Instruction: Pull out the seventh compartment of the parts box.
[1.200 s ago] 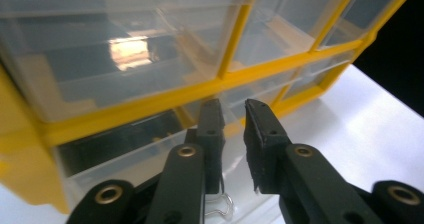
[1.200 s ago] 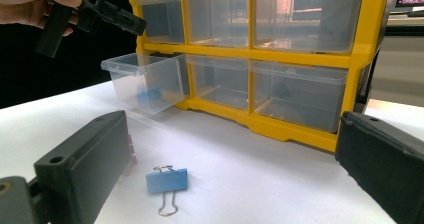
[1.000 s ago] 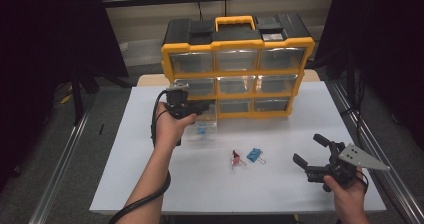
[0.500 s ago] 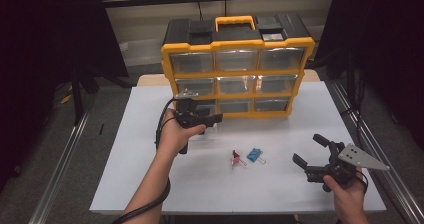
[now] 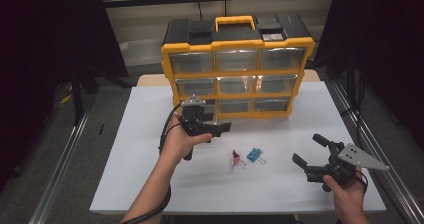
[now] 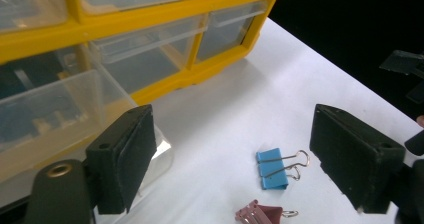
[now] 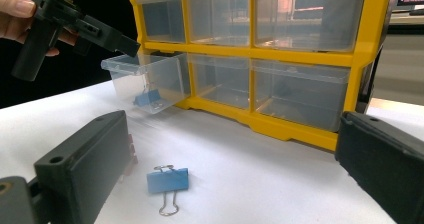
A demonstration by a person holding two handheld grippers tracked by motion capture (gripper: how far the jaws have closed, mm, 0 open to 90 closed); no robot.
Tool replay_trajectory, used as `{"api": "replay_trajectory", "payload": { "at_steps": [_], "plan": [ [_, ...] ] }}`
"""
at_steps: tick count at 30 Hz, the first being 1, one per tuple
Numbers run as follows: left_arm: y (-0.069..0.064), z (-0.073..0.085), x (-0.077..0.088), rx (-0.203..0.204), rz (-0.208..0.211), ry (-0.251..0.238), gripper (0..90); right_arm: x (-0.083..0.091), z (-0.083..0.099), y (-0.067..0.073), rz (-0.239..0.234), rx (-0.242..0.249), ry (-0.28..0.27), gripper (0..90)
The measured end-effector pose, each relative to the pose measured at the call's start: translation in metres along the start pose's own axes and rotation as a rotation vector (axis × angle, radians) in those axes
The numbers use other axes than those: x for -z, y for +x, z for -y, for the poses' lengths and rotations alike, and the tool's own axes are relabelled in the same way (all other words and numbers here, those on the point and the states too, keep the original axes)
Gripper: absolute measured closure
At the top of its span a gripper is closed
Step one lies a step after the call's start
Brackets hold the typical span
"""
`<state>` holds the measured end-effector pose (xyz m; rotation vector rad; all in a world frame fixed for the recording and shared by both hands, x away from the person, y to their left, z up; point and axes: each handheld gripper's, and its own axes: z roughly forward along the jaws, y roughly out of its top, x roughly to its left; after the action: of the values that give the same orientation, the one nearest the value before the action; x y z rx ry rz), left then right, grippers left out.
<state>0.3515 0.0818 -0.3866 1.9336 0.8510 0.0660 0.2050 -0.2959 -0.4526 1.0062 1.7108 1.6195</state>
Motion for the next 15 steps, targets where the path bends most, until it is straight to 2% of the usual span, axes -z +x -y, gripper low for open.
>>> {"api": "replay_trajectory", "payload": {
  "at_steps": [5,8,10,15],
  "plan": [
    [-0.004,0.005,-0.003,-0.013,0.008,0.0,14.7,-0.001,0.0,0.0,-0.007,0.003,0.002,1.1],
    [-0.007,0.007,-0.005,0.0,0.023,-0.008,13.4,-0.001,0.0,-0.001,-0.003,0.004,0.003,1.1],
    [-0.009,0.009,-0.005,-0.021,0.03,0.0,13.3,0.0,0.0,-0.001,-0.003,0.005,0.004,1.1],
    [-0.012,0.015,-0.008,-0.03,0.035,0.004,12.5,-0.001,0.0,0.0,-0.006,0.005,0.0,1.1]
  ]
}}
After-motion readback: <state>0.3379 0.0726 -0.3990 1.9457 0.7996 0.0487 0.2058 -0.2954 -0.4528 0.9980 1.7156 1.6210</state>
